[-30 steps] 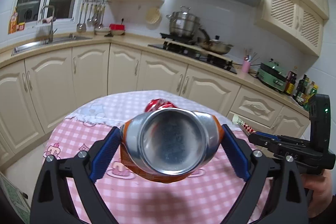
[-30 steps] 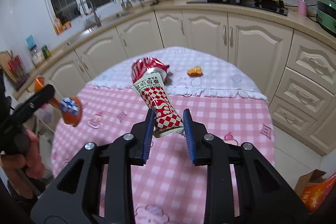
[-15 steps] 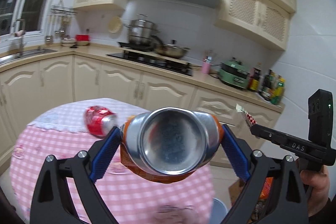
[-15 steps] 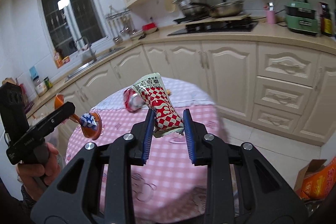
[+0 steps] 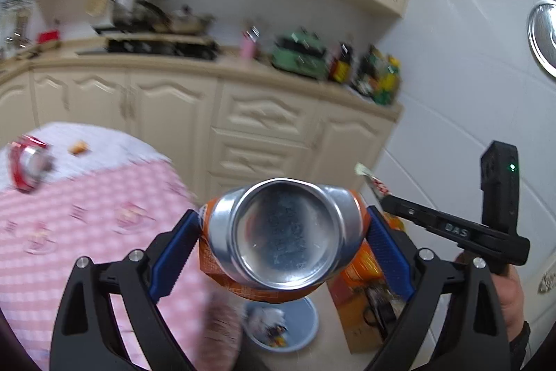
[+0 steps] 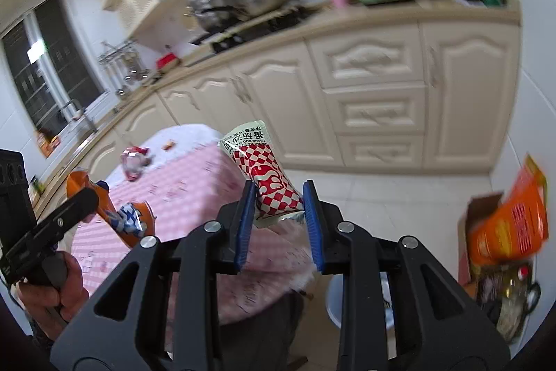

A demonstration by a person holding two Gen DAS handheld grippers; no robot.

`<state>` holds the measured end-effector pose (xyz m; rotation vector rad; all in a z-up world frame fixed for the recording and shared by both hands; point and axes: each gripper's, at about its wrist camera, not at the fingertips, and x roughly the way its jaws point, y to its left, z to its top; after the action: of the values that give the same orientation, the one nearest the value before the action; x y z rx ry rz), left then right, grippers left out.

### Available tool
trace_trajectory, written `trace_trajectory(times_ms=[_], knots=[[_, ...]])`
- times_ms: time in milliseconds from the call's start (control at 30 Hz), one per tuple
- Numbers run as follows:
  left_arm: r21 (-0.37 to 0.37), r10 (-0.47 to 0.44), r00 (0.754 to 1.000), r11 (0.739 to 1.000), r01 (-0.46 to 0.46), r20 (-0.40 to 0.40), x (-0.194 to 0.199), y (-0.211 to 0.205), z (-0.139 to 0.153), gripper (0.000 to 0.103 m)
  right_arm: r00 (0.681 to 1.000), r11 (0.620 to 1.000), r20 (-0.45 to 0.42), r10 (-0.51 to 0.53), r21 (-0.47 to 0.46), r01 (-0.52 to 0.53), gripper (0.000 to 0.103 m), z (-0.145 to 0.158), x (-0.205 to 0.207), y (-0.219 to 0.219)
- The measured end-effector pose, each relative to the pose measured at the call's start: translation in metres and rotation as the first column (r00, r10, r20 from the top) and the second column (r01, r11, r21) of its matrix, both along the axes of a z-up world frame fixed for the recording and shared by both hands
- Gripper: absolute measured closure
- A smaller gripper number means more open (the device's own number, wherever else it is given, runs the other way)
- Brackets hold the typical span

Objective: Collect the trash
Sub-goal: 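Carry the orange can and wrapper to the blue bin and open both tools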

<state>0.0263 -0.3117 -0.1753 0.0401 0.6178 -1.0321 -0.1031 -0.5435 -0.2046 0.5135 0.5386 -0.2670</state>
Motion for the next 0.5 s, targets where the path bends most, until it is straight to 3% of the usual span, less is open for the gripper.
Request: trace_trajectory(times_ms=[200,500], knots=[[0.106,-0.121,0.987,0.986,0.132,-0.102,-0.013,-0.070,-0.063,0.012,0.995,0.993,-0.082,-0.063,0.093,0.070,0.075,-0.055,-0.014,-0.035],[0.236,-0.196,0.964,0.943,0.236,-0.183,-0.010,-0.141,-0.140,0.011,0.980,0.969,-0.179,-0.089,0.213,0.127,0.075,-0.124,-0.011,-0.065]])
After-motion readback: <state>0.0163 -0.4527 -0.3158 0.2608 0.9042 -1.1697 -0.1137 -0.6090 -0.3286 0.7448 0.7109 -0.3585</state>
